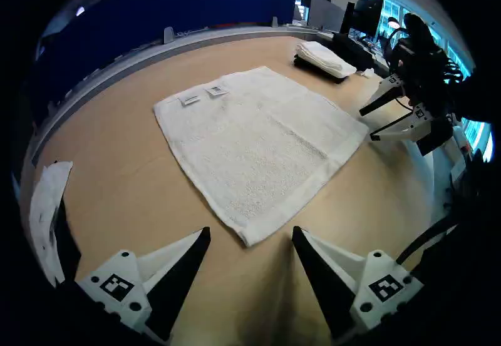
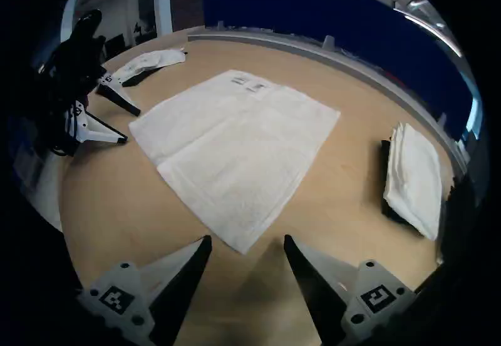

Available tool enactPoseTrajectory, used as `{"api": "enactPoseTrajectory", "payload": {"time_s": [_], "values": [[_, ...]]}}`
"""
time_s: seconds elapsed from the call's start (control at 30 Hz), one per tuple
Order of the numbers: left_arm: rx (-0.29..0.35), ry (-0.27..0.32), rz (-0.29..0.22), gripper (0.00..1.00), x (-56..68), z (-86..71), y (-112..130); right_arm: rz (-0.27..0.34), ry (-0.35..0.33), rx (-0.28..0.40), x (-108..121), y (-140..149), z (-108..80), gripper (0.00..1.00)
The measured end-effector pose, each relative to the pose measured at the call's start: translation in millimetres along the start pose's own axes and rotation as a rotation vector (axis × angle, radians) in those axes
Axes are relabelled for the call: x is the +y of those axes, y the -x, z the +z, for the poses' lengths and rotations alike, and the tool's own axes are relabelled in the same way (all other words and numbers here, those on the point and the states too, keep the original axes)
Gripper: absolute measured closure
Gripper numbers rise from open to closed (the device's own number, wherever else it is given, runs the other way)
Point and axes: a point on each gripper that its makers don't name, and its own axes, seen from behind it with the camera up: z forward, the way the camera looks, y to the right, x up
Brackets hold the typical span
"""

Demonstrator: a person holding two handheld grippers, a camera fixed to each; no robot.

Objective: Fold towel

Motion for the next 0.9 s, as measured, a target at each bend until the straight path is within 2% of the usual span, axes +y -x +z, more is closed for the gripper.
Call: {"api": "enactPoseTrajectory", "payload": {"time_s": [0.13,0.3,0.43,0.57,0.6,0.77,0.9], "values": [[-0.013,-0.022,0.007,0.12,-3.2,1.3,1.3,0.002,0.005,-0.004,-0.5,3.2,1.2,0.22],[-0.012,-0.039,0.03,0.22,-2.2,4.1,0.8,0.009,-0.008,-0.005,-5.7,4.5,1.9,0.36],[-0.02,-0.043,0.021,0.26,-0.8,3.6,0.8,0.017,-0.009,-0.008,-7.4,5.1,2.6,0.43],[-0.03,-0.049,0.013,0.33,-1.2,2.4,0.8,0.024,-0.004,-0.008,-7.4,4.7,3.0,0.7],[-0.033,-0.05,0.011,0.35,-1.3,2.2,0.8,0.025,-0.002,-0.008,-7.4,4.7,3.0,0.73],[-0.044,-0.058,-0.001,0.48,-3.0,-0.1,1.1,0.031,0.001,-0.011,-8.7,5.6,2.2,0.77],[-0.048,-0.063,-0.009,0.53,-3.4,-0.7,1.8,0.04,0.003,-0.015,-9.0,5.3,2.5,0.8]]}}
